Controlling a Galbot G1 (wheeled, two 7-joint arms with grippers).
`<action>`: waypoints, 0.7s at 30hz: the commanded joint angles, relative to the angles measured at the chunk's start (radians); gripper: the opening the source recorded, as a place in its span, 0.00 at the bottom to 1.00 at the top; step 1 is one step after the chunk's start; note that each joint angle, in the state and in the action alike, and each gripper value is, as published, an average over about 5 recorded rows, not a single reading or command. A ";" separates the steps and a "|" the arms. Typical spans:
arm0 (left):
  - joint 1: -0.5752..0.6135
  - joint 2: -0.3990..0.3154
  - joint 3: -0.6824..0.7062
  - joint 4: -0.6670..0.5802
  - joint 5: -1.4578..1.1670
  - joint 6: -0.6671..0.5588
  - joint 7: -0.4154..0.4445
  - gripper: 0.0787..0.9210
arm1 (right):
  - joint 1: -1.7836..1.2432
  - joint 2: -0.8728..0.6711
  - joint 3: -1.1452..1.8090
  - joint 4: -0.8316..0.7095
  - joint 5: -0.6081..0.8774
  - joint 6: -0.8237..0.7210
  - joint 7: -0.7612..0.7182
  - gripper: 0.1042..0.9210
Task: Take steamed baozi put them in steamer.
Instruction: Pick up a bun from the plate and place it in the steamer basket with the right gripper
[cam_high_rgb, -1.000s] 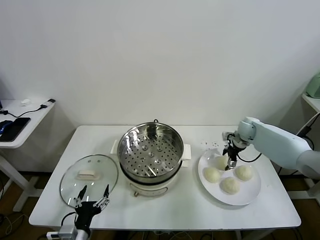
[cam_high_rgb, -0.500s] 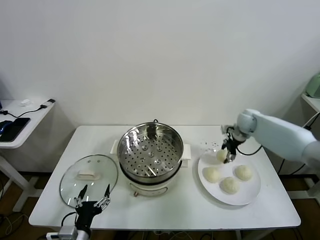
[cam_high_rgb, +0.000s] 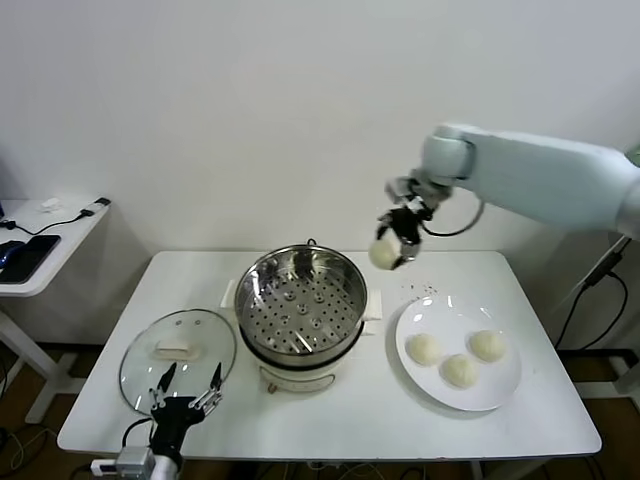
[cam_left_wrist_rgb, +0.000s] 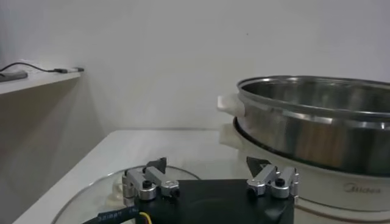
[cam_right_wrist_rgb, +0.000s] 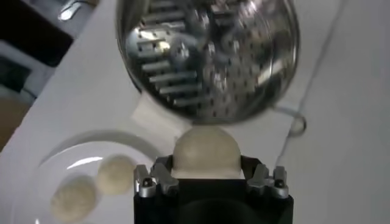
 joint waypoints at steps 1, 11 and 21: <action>-0.003 -0.001 0.000 -0.005 -0.001 0.004 0.000 0.88 | 0.063 0.195 -0.056 0.048 -0.064 0.258 -0.019 0.72; -0.019 -0.001 0.007 0.000 -0.001 0.013 0.001 0.88 | -0.218 0.340 0.057 -0.365 -0.409 0.505 0.020 0.72; -0.022 0.006 0.020 0.020 0.000 0.001 -0.002 0.88 | -0.359 0.456 0.067 -0.619 -0.425 0.544 0.058 0.72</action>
